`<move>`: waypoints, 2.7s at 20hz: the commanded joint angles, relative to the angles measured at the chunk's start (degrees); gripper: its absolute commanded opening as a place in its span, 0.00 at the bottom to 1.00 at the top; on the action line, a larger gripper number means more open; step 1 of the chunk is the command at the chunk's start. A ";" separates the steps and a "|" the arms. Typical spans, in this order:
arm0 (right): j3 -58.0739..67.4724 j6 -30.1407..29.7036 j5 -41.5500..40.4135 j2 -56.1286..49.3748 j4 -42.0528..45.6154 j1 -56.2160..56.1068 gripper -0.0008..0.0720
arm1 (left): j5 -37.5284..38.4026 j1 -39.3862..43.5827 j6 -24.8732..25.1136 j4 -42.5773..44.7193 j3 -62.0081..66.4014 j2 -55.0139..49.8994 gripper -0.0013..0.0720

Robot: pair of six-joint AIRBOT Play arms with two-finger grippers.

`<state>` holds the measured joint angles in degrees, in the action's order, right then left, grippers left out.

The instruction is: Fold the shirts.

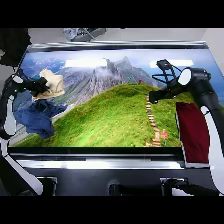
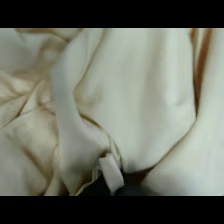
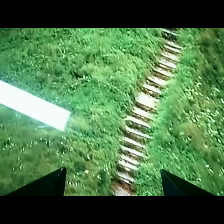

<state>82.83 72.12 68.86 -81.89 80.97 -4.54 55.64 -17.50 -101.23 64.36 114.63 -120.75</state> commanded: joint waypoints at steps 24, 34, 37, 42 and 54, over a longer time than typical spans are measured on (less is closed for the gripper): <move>0.07 -6.23 15.28 42.23 24.28 0.00 0.94 | 2.32 67.58 23.02 -8.90 -28.37 35.10 0.15; -13.49 -9.66 22.32 26.43 2.08 -0.02 0.98 | 24.83 43.23 14.16 8.90 -23.87 34.12 0.99; -26.40 -10.51 16.06 24.06 -4.90 -0.02 0.99 | 24.17 37.88 14.23 4.92 -35.93 33.94 0.99; -36.57 -17.05 11.82 23.74 -15.63 -0.02 1.00 | 8.66 39.34 18.93 -5.46 -54.53 33.73 0.98; -42.47 -19.02 4.81 19.06 -19.28 -0.02 1.00 | 2.29 43.95 18.78 -10.86 -56.54 30.05 0.24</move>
<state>41.54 53.36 75.48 -60.84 63.42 -4.56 58.74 25.45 -82.50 54.65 58.30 -89.82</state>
